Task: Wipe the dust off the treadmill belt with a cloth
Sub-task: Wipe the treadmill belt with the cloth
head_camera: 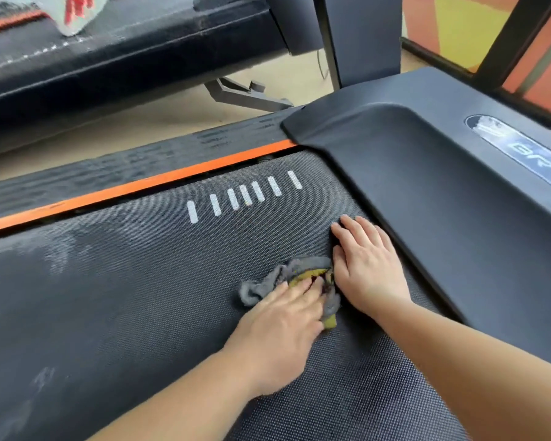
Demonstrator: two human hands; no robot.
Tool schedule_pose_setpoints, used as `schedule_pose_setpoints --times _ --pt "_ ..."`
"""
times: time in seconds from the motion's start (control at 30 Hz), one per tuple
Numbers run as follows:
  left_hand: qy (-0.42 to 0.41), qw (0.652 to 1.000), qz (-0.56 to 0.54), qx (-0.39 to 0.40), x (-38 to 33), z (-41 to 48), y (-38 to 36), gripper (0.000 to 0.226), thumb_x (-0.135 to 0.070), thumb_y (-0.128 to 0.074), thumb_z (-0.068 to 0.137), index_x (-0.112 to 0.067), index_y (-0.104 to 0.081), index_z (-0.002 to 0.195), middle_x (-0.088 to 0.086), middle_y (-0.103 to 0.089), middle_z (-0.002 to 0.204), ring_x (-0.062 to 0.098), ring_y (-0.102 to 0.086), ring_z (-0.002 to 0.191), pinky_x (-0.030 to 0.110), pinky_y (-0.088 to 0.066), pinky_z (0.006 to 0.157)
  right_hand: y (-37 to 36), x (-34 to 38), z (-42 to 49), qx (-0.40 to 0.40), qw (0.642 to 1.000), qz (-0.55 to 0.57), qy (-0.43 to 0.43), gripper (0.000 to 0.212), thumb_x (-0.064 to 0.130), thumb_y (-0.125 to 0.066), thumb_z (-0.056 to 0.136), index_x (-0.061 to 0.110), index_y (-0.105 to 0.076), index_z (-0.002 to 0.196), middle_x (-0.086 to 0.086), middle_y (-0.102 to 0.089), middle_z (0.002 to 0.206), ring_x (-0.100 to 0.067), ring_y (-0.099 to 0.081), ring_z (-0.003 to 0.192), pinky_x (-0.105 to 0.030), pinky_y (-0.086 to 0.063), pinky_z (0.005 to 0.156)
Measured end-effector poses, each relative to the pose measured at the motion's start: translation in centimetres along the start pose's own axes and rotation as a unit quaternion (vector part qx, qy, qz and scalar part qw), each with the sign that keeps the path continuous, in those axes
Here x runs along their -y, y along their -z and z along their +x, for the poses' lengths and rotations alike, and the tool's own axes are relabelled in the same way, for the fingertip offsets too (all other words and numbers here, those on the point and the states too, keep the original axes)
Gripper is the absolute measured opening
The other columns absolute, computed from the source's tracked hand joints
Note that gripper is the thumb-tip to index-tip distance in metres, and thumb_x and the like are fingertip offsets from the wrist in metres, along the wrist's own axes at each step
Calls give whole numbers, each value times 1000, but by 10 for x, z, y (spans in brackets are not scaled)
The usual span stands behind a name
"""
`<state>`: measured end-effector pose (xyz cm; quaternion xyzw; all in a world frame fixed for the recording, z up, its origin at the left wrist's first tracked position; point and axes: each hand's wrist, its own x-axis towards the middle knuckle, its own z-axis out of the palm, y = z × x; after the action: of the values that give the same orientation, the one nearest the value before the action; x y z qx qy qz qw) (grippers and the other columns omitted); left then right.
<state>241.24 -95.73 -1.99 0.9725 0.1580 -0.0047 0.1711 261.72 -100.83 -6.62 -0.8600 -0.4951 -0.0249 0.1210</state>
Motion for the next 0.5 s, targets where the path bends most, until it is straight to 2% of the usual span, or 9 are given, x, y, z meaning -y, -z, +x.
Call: schedule_pose_setpoints --times 0.07,0.17,0.2,0.23,0.3,0.37,0.4,0.43,0.5 --pt "27 999 29 -3 33 0 5 54 -33 -22 107 -20 -17 159 -9 -3 166 4 4 152 28 9 123 2 0 0 -1 1000 1 -2 55 40 -31 100 21 -52 148 2 -47 158 -26 -34 149 -47 -23 125" --pt "232 969 59 -58 63 10 3 55 -34 -19 105 -22 -15 158 -9 -4 167 11 5 153 40 1 125 1 1 0 2 1000 -9 -3 53 40 -31 102 23 -52 148 3 -46 158 -23 -31 150 -43 -19 127" --pt "256 963 52 -59 55 12 -1 55 -35 -19 105 -22 -17 158 -9 -6 167 13 4 154 41 -1 125 2 1 1 -1 1000 -9 -2 53 40 -32 102 22 -52 148 3 -46 158 -23 -32 150 -43 -19 127" --pt "241 968 49 -60 40 10 -7 55 -35 -18 104 -21 -19 157 -7 -10 167 16 1 154 42 -4 125 2 1 1 -6 1000 -6 2 53 39 -33 102 21 -53 147 2 -47 157 -24 -33 149 -43 -20 126" --pt "127 990 47 -35 10 -3 -15 57 -37 -17 103 -20 -26 157 -6 -16 167 16 -3 154 43 -7 125 2 1 0 -14 1000 2 3 52 38 -36 100 19 -55 145 0 -49 156 -25 -35 148 -44 -23 125" --pt "16 999 35 18 11 -16 -5 55 -37 -19 105 -24 -20 158 -10 -5 167 7 5 153 38 -1 125 2 1 1 -18 1000 5 8 52 38 -37 100 19 -56 144 -1 -50 155 -25 -36 147 -45 -25 125" --pt "-2 998 31 52 25 -17 -1 54 -37 -19 107 -26 -14 159 -14 1 166 2 10 151 35 2 125 2 0 0 -18 1000 4 10 52 39 -37 100 20 -55 145 -1 -49 155 -25 -36 147 -45 -24 125" --pt "12 998 34 57 41 -13 2 54 -38 -17 107 -26 -10 159 -15 4 165 -1 13 150 34 4 125 2 0 0 -15 1000 3 9 52 39 -36 101 20 -55 145 0 -49 156 -25 -35 148 -45 -24 125" --pt "118 991 66 10 64 -3 5 55 -37 -14 105 -24 -14 159 -11 -1 167 3 10 151 37 0 125 1 1 0 -9 1000 0 6 52 40 -34 102 20 -54 146 0 -47 157 -24 -33 149 -44 -21 126"
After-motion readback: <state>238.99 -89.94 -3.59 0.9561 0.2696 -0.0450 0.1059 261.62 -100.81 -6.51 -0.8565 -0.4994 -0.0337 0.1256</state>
